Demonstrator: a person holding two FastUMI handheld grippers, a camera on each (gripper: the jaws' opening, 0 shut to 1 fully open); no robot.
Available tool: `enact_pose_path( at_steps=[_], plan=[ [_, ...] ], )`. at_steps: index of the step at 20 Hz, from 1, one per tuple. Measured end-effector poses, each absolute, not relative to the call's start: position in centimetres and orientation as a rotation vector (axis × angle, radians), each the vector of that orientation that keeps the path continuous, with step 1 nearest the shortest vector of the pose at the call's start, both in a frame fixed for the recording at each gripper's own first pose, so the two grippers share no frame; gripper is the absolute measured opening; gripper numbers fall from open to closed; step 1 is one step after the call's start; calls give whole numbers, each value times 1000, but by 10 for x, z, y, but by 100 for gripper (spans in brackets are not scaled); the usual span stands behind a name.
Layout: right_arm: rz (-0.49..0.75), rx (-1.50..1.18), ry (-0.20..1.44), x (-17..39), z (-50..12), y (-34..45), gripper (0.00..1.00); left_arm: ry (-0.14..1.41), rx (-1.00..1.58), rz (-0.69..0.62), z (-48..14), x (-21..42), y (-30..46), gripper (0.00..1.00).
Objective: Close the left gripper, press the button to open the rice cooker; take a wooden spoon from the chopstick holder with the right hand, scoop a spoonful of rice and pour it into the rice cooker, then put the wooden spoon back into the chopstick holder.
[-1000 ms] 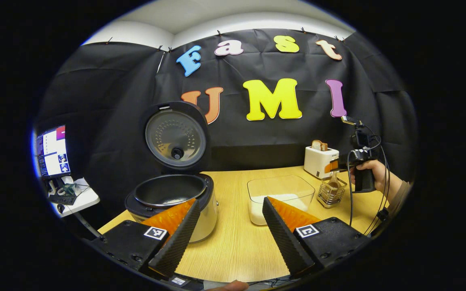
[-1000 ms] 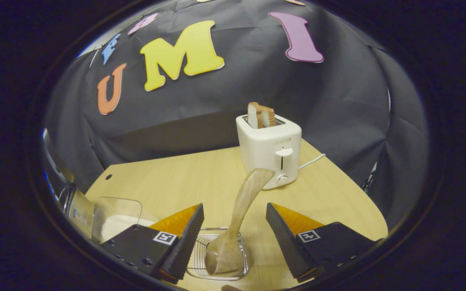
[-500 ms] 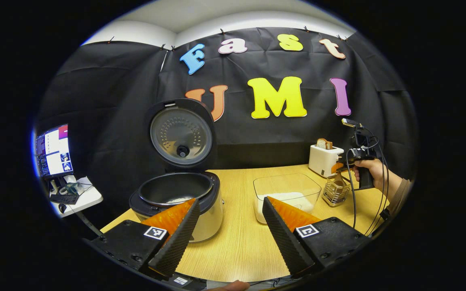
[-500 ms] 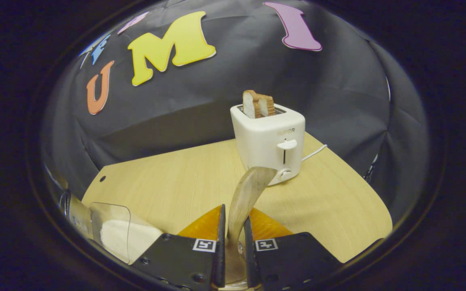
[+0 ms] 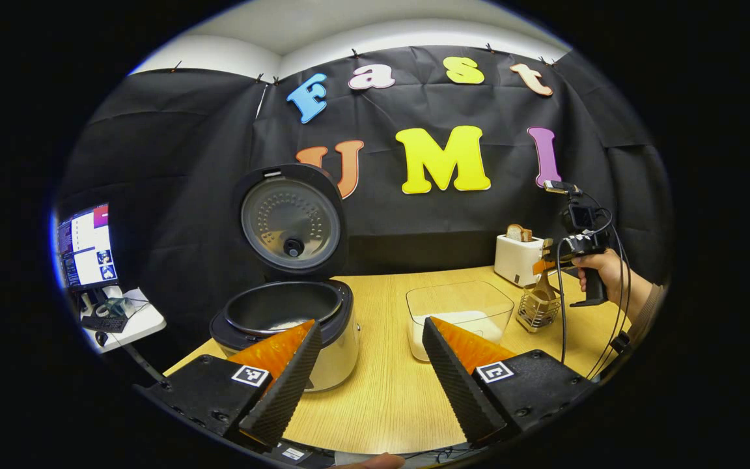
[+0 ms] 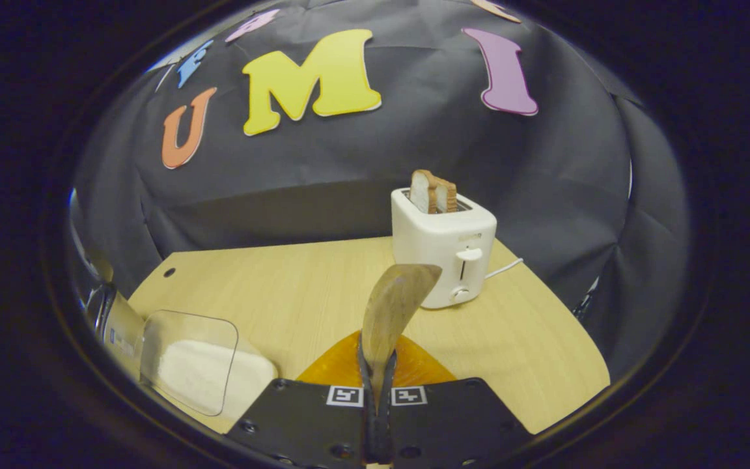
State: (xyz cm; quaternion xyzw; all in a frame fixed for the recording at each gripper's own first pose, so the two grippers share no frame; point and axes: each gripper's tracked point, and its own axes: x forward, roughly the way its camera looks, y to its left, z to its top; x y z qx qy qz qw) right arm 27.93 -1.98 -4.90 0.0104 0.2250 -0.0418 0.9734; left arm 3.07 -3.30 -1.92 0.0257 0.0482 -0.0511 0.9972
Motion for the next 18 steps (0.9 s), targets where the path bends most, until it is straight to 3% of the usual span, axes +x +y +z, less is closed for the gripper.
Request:
enact_pose_path(
  at_steps=[11,16,17,18],
  plan=[
    [-27,-45,287,238,52,40,1,54,20,-99,-4,21,-15,99],
    [39,-32,257,238,63,94,1,43,35,-68,0,21,-4,99],
    [54,-11,256,240,63,106,1,45,35,-69,0,21,-4,96],
    [65,8,255,243,59,117,1,47,35,-68,-1,22,-4,99]
  ],
)
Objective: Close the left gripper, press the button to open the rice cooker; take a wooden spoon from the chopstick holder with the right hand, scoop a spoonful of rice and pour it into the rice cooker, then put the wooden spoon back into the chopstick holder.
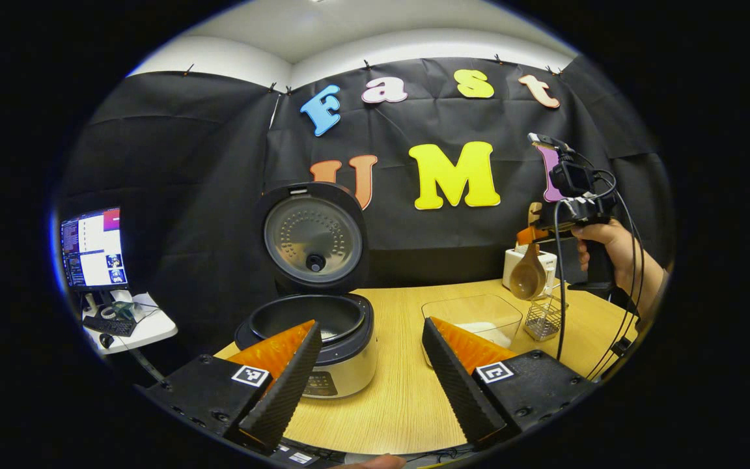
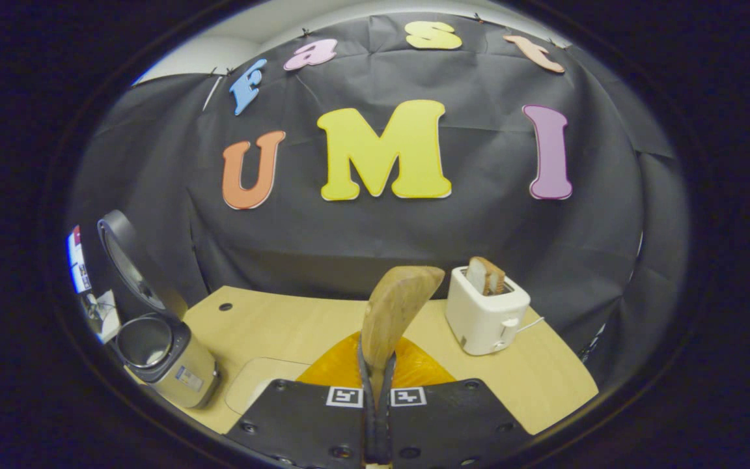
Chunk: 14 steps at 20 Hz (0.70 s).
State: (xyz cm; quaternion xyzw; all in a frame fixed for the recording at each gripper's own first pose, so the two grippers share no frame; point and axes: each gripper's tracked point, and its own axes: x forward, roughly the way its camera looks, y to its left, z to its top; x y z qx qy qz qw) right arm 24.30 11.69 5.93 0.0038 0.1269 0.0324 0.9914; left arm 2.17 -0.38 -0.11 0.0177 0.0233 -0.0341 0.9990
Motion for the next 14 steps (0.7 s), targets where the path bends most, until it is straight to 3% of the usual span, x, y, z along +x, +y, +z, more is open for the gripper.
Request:
enact_pose_path(
  at_steps=[4,9,12,14],
  plan=[
    [57,30,281,260,27,145,1,44,41,-70,0,21,-1,96],
    [-9,69,361,285,-26,159,1,60,25,-63,-4,24,7,99],
    [-63,13,355,293,-45,156,1,63,6,-57,-6,26,15,96],
    [-94,-28,321,295,-45,155,1,69,-7,-49,-7,27,21,99]
  ],
)
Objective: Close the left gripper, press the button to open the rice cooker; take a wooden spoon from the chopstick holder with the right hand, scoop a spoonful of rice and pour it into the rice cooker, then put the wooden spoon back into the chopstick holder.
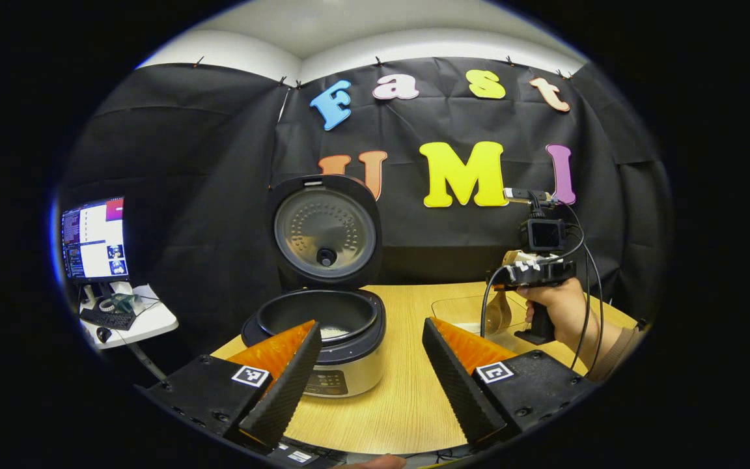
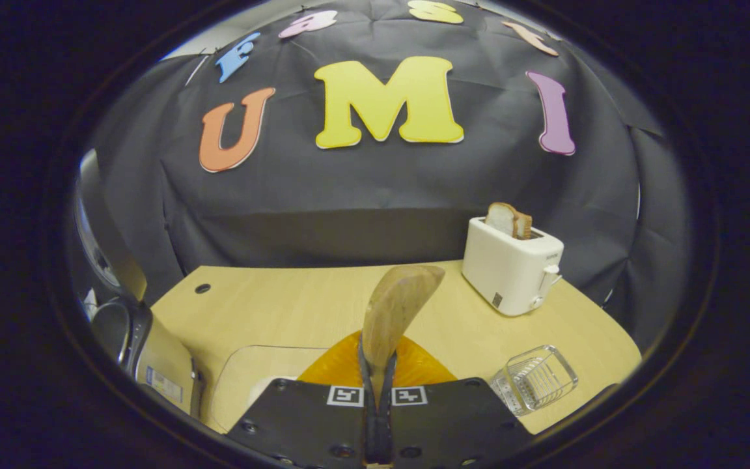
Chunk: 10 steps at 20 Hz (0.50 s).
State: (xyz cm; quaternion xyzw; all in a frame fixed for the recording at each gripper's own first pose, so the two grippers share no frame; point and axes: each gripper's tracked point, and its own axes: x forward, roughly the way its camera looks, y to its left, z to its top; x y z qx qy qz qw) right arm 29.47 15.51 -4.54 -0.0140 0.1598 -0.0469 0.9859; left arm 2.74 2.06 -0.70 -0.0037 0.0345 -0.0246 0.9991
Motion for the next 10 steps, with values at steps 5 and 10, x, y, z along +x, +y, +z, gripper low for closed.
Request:
enact_pose_path(
  at_steps=[5,10],
  plan=[
    [-173,-172,241,303,-43,156,1,75,-24,-33,-10,30,31,96],
    [-143,-141,262,303,-58,174,1,76,-39,-22,-9,31,38,99]
  ],
)
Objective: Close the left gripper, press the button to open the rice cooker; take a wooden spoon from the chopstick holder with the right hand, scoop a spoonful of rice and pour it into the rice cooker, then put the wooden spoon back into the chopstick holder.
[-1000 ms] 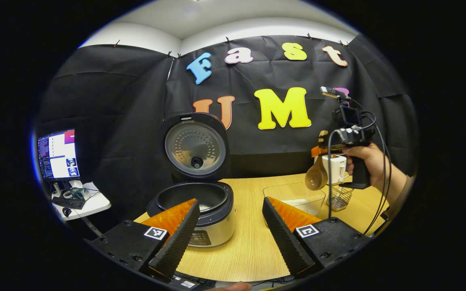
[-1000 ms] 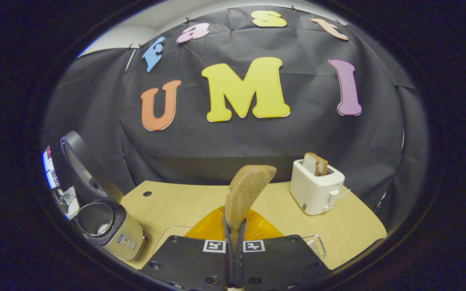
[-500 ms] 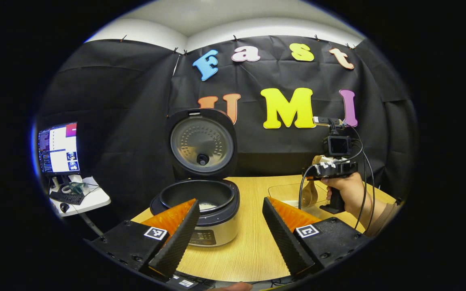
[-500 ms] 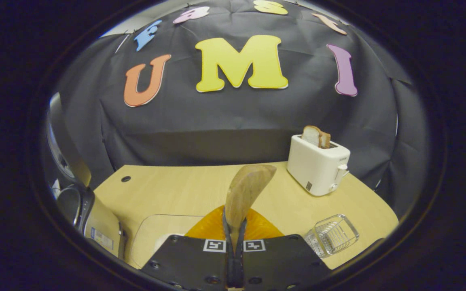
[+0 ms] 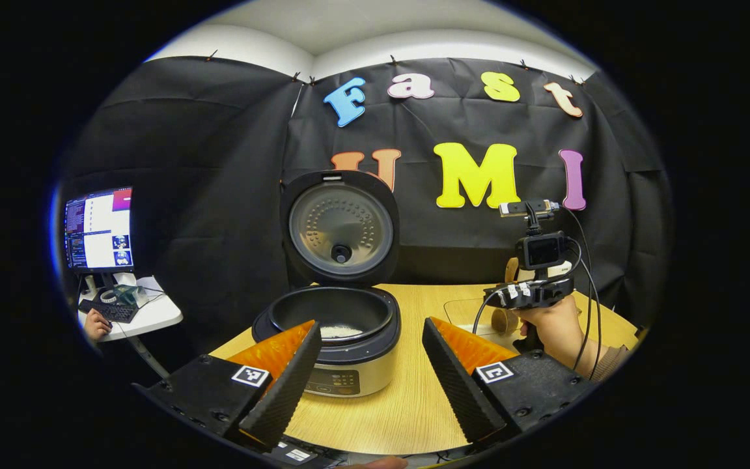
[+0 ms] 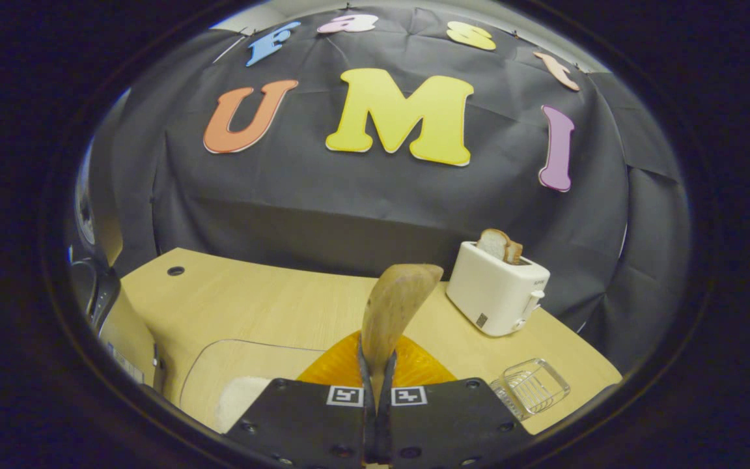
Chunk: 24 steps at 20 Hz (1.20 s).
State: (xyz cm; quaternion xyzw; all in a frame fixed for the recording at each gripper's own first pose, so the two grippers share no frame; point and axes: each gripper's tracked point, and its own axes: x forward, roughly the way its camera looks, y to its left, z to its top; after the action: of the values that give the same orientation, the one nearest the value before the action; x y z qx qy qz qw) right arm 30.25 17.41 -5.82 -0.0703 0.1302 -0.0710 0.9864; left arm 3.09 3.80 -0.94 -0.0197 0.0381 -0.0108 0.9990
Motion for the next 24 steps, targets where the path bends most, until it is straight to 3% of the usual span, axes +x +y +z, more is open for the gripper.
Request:
enact_pose_path(
  at_steps=[8,14,15,17,24],
  plan=[
    [25,-62,308,281,-69,239,1,67,-44,-29,-7,30,38,96],
    [106,161,368,260,-67,250,1,61,-78,-26,-6,30,41,99],
    [112,216,376,257,-68,249,1,63,-76,-28,-6,30,41,96],
    [129,392,404,252,-68,246,1,65,-72,-28,-6,30,41,100],
    [139,855,540,256,-84,215,1,71,-68,-26,-9,33,40,99]
  ],
)
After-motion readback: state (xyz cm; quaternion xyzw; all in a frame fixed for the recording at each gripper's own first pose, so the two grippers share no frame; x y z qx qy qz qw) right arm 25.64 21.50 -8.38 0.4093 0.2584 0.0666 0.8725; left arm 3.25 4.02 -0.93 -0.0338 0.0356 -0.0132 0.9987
